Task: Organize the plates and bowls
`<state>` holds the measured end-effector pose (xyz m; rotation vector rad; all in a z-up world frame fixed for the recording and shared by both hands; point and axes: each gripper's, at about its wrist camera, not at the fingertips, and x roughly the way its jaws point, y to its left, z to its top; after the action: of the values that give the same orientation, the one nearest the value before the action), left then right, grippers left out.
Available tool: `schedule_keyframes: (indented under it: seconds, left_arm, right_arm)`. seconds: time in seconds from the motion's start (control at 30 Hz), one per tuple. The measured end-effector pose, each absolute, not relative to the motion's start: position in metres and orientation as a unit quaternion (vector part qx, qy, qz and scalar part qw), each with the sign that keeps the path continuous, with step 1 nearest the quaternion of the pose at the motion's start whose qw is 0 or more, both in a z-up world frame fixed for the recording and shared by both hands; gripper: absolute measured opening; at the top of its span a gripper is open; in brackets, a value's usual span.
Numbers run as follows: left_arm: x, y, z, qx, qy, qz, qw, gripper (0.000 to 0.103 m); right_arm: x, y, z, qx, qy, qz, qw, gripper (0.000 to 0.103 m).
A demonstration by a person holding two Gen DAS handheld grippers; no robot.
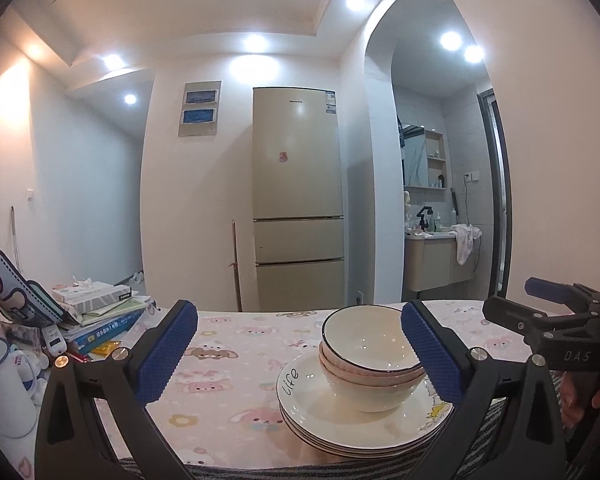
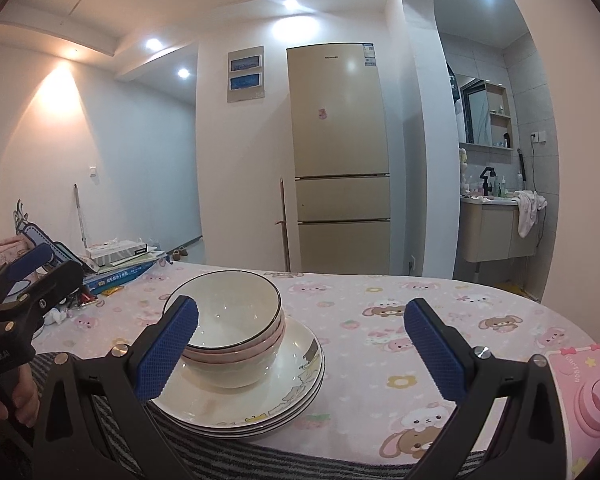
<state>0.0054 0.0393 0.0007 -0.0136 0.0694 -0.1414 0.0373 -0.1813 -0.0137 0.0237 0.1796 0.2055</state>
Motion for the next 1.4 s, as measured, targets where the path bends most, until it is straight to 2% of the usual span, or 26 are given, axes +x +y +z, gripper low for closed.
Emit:
schedule_keyframes:
  seconds: [0.27,0.5,1.4]
  left_arm:
    - [0.006,0.04,0.0,-0.005,0.034,-0.069,0.997,0.103]
    - [0.02,0.047,-0.002,-0.026,0.066,-0.064,0.995,0.103]
    - [0.016,0.044,-0.002,-0.022,0.063,-0.064,0.996,0.103]
  right_arm:
    - [0.036,-0.18,-0.013,0.01,0.087,0.102,0.991,0.103]
    - [0.035,-0.18,-0.012,0.01,0.085,0.101,0.991,0.103]
    - [0.035,-0.183,-0.01,0.012,0.092,0.099,0.991,0.103]
